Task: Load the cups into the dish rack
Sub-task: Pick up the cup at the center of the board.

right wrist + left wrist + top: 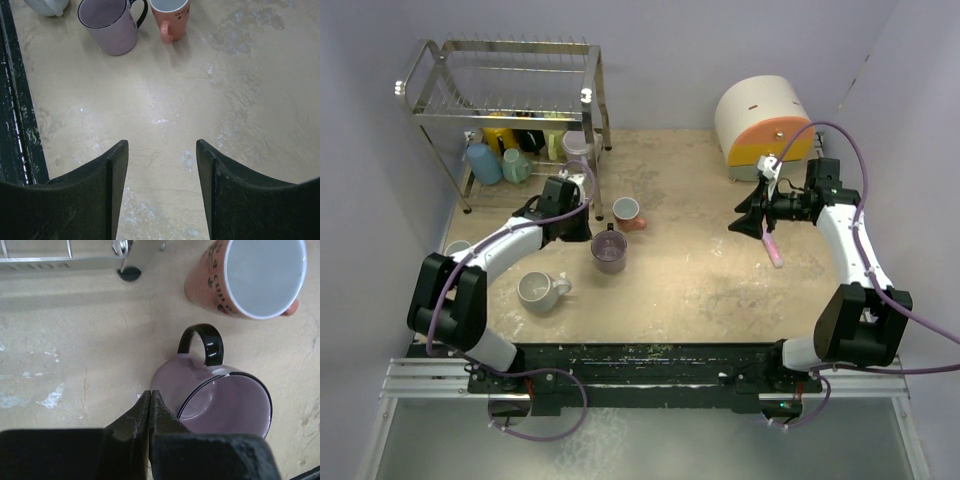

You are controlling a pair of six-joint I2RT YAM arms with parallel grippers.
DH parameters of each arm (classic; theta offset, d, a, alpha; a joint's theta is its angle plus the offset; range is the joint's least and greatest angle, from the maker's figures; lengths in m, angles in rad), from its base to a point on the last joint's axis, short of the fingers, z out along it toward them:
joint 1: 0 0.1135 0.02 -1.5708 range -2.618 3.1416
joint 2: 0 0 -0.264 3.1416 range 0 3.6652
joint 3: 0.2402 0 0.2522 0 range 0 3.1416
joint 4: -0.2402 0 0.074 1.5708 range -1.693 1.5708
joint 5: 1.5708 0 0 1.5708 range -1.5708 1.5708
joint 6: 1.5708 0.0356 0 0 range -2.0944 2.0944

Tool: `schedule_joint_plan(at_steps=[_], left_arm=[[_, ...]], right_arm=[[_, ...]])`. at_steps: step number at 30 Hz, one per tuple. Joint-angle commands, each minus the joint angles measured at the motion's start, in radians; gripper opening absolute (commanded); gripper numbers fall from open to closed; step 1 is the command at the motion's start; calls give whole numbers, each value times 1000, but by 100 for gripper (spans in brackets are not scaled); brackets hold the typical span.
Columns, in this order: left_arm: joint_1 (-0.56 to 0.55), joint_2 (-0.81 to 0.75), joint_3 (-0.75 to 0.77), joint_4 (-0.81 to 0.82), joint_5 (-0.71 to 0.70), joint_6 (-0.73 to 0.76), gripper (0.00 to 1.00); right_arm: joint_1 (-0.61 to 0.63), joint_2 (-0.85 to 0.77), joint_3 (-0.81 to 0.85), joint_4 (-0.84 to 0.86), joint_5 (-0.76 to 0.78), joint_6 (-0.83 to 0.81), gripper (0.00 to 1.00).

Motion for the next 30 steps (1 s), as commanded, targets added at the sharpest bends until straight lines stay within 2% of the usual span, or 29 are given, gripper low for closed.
schedule_joint_plan(at_steps=[1, 9, 15, 20, 25, 28, 30], left_arm=[[-31, 2, -29, 64, 23, -3, 0], [-166, -108, -108, 94, 17, -95, 0], [-268, -105, -107, 145, 1, -159, 1], [-365, -90, -75, 148, -57, -194, 1], [-405, -189, -105, 124, -121, -224, 1], [-405, -299, -151, 106, -161, -255, 3], [-403, -376, -188, 91, -186, -287, 13]], right_arm=[[4, -38, -6, 16, -5, 10, 59], [15, -47, -13, 24, -3, 10, 59], [38, -56, -25, 34, 10, 11, 59], [72, -69, -40, 43, 52, 11, 59], [138, -93, -56, 56, 141, 11, 60], [205, -102, -60, 76, 219, 24, 60], [242, -102, -53, 89, 256, 39, 61]])
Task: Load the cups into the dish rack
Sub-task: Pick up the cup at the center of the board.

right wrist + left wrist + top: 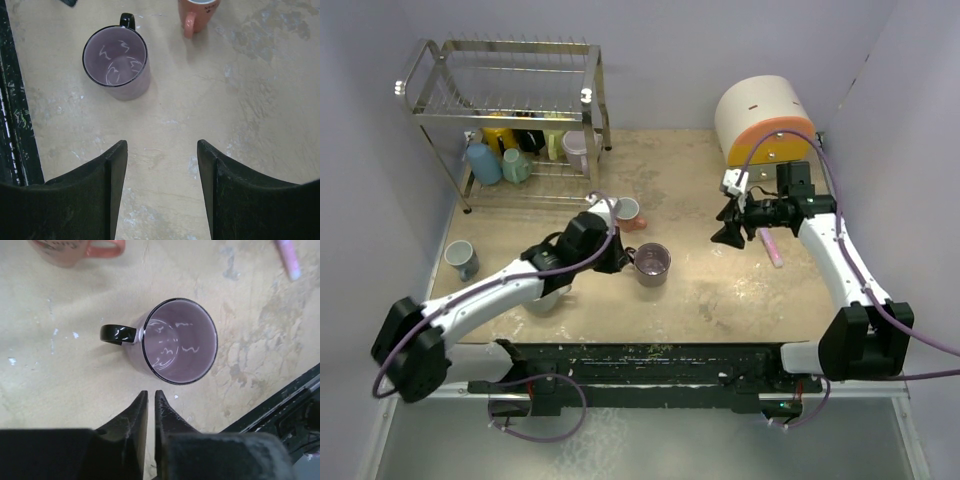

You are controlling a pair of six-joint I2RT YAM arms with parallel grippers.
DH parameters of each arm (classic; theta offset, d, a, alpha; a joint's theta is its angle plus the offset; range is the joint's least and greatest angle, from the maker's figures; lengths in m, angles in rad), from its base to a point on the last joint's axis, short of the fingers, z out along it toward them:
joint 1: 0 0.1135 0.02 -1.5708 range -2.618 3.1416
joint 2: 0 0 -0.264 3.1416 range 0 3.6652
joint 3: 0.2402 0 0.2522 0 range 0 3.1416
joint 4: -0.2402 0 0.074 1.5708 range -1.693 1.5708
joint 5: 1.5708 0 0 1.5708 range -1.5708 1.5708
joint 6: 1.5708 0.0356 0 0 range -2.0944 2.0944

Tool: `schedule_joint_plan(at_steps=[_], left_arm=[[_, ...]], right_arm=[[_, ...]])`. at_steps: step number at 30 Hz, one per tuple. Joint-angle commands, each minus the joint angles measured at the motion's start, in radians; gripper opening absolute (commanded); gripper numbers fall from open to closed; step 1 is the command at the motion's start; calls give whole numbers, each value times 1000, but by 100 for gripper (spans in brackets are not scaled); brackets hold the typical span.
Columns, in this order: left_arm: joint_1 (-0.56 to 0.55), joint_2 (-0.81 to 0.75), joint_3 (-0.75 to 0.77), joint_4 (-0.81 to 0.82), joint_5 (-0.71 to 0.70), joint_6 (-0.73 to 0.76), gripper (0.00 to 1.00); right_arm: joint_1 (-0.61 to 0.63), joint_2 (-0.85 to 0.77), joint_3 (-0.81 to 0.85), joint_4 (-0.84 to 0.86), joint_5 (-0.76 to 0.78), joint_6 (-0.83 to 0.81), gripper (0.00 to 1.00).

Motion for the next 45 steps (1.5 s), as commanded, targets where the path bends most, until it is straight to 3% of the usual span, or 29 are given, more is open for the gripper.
schedule_joint_plan(at_steps=[1, 8, 11, 16, 21, 31, 39, 45], left_arm=[[2, -205, -61, 2, -89, -88, 21], [4, -430, -215, 66, -115, -235, 69], [3, -496, -250, 74, -133, -298, 77], [3, -588, -265, 41, -185, -402, 79], [3, -676, -280, -7, -230, -504, 100], [4, -776, -329, -23, -225, -563, 99], [3, -753, -325, -14, -214, -567, 99], [4, -733, -326, -4, -200, -584, 100]], right_arm=[[80, -21, 7, 45, 116, 40, 61], [218, 8, 77, 105, 275, 194, 62], [276, 21, 91, 140, 337, 263, 62], [341, 64, 106, 209, 351, 429, 61], [448, 106, 104, 313, 436, 611, 61], [558, 193, 54, 414, 723, 824, 64], [594, 268, 37, 425, 814, 828, 62], [604, 279, 19, 422, 843, 827, 55]])
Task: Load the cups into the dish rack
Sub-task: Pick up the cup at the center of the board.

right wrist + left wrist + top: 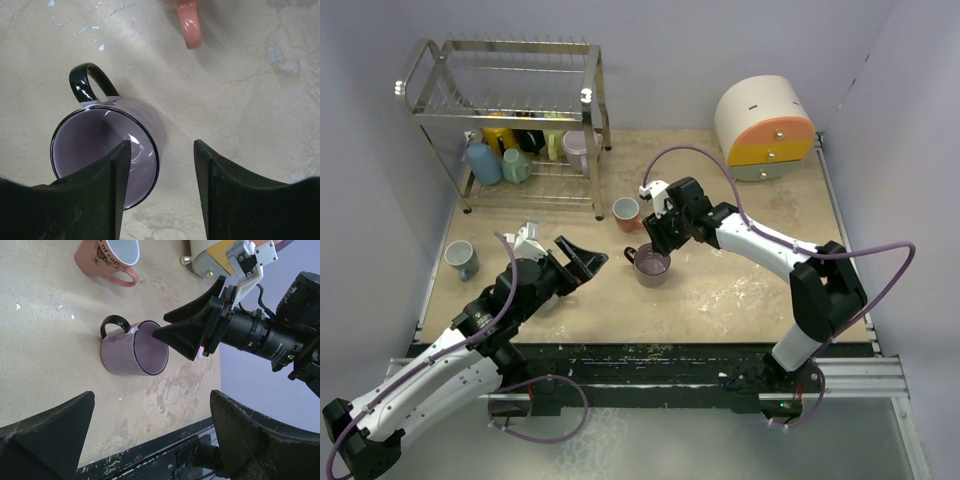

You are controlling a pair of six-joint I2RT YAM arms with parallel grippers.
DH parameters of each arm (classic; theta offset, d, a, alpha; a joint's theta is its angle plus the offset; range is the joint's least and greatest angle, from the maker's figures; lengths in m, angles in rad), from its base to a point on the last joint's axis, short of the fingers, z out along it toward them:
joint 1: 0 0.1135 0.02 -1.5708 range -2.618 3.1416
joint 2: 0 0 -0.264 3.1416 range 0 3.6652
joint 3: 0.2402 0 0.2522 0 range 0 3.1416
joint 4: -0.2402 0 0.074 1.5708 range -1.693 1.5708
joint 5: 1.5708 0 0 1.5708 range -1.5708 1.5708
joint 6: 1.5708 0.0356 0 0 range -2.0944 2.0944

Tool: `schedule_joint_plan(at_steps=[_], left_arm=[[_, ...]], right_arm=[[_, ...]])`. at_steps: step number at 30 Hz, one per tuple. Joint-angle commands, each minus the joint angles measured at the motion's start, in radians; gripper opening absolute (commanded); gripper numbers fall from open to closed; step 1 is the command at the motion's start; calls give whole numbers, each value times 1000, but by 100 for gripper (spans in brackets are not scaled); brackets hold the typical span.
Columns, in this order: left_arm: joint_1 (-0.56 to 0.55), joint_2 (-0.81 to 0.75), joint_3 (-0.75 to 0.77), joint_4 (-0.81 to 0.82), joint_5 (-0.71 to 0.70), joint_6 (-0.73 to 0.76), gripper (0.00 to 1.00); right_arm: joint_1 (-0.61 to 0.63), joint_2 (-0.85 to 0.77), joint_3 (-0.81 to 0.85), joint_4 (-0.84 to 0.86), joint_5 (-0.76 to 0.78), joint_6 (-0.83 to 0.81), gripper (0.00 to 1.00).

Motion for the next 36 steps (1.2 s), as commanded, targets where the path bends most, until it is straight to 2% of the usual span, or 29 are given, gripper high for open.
schedule_joint_plan(at_steps=[1, 15, 18, 29, 36], left_arm=[[4, 12, 2, 45, 14, -37, 100], [3, 48, -1, 88, 69, -121, 99], [4, 49, -4, 88, 74, -142, 99], [4, 78, -9, 79, 88, -269, 98], [2, 129, 13, 74, 111, -330, 97]], right_arm=[[12, -22, -17, 32, 46, 10, 52], [18, 24, -38, 44, 48, -3, 49], [17, 34, -31, 41, 51, -6, 44], [19, 50, -10, 35, 77, -16, 42], [17, 47, -12, 13, 44, -14, 23]])
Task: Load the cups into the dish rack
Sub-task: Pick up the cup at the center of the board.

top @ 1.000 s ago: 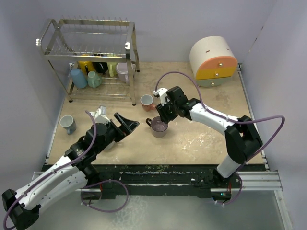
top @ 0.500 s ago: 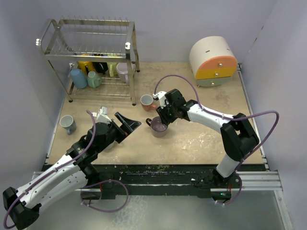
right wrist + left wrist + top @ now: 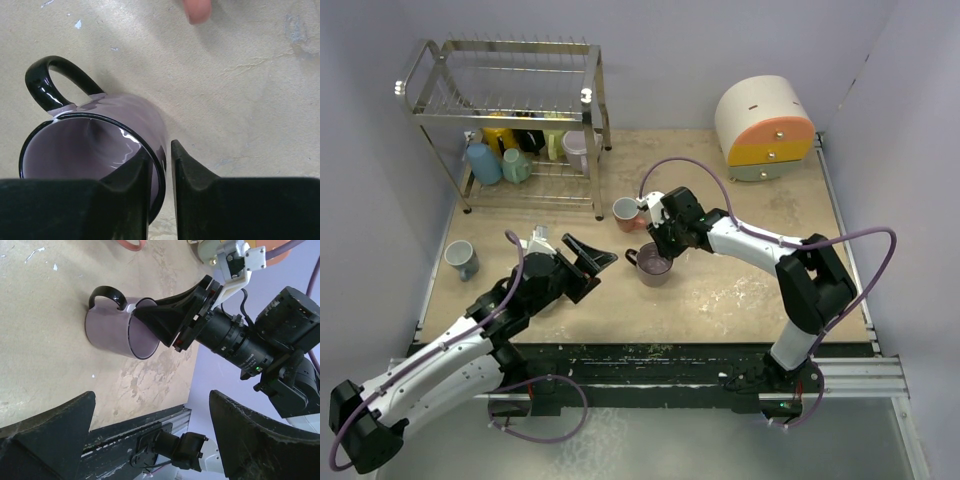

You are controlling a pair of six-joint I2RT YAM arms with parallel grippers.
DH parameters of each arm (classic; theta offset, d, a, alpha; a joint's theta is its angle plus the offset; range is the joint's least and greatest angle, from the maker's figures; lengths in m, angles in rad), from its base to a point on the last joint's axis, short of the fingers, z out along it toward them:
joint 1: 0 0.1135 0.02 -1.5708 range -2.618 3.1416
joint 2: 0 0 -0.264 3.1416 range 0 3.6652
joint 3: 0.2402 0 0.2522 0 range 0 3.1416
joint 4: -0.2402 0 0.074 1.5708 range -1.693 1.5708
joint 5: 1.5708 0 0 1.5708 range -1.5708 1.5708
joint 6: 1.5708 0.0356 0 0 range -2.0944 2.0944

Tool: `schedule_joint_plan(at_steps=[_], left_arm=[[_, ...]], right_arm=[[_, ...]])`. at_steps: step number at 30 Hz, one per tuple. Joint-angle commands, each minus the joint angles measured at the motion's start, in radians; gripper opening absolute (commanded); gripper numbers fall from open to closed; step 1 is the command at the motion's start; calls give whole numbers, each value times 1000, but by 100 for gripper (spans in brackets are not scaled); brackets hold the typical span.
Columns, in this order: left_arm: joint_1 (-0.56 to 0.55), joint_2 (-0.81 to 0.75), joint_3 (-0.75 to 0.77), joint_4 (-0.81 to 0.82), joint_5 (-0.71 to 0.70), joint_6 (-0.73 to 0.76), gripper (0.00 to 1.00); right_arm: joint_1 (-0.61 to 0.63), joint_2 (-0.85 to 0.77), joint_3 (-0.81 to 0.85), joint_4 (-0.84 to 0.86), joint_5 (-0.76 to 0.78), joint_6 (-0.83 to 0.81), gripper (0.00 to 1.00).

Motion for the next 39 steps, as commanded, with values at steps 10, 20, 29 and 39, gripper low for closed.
schedule_joint_plan(at_steps=[10, 20, 29, 39], left_arm=[[3, 51, 46, 71, 58, -86, 96], [2, 57, 65, 418, 211, 54, 96], [2, 129, 141, 830, 437, 187, 98], [3, 364, 203, 1293, 729, 54, 99]], right_arm=[[-5, -103, 39, -8, 26, -97, 0], [-185, -404, 178, -147, -144, -392, 0], [-279, -511, 641, -403, -226, -826, 0], [-279, -749, 515, -259, -473, -1246, 0]])
